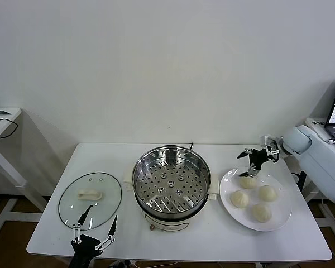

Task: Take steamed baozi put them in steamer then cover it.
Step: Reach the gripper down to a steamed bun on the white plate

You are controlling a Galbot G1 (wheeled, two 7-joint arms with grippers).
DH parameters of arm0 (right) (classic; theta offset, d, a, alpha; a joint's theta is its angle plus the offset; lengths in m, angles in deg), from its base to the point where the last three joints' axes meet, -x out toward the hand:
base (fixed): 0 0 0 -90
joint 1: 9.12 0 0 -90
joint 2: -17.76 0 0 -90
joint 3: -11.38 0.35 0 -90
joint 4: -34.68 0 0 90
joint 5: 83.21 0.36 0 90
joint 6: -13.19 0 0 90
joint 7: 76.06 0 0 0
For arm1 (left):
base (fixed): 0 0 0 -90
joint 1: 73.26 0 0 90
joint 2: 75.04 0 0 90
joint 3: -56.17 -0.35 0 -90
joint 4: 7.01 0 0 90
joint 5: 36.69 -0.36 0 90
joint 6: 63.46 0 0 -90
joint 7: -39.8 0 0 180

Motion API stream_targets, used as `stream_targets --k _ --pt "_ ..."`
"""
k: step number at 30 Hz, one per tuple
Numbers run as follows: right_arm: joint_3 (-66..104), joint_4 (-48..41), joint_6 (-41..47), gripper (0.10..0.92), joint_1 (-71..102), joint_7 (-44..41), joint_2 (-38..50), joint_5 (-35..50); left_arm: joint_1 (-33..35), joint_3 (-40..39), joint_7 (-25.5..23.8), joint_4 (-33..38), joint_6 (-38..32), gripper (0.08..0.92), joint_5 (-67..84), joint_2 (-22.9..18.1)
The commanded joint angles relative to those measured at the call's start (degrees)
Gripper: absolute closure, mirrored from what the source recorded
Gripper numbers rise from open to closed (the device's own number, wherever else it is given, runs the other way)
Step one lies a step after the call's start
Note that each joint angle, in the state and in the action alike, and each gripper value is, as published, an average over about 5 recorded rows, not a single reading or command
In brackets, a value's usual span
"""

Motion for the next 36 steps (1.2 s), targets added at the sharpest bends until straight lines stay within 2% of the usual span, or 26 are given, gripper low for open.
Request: stream_targets --k 1,20,30,36 --pt "-4.01 -3.64 -1.0 0.203 -2.81 -3.99 -2.5 -6.84 -0.04 0.15 0.24 -0.25 0.04 0.177 -0.18 -0.33" --pt "-1.61 -10.16 -3.21 0.207 -0.25 1.61 -7.5 -13.45 0.53 0.54 0.81 -0.46 -0.68 0.177 -0.27 -1.15" --pt "-1.42 -10.25 -3.41 0.393 0.55 3.56 -8.0 -13.03 0.59 0.98 1.07 -0.37 -0.92 0.177 -0.26 -1.26" --pt "-2.97 -1.77 -3.96 0.387 -1.03 3.35 -4.28 -10.12 0.44 0.94 1.19 -0.27 -0.94 0.177 -0.23 -1.26"
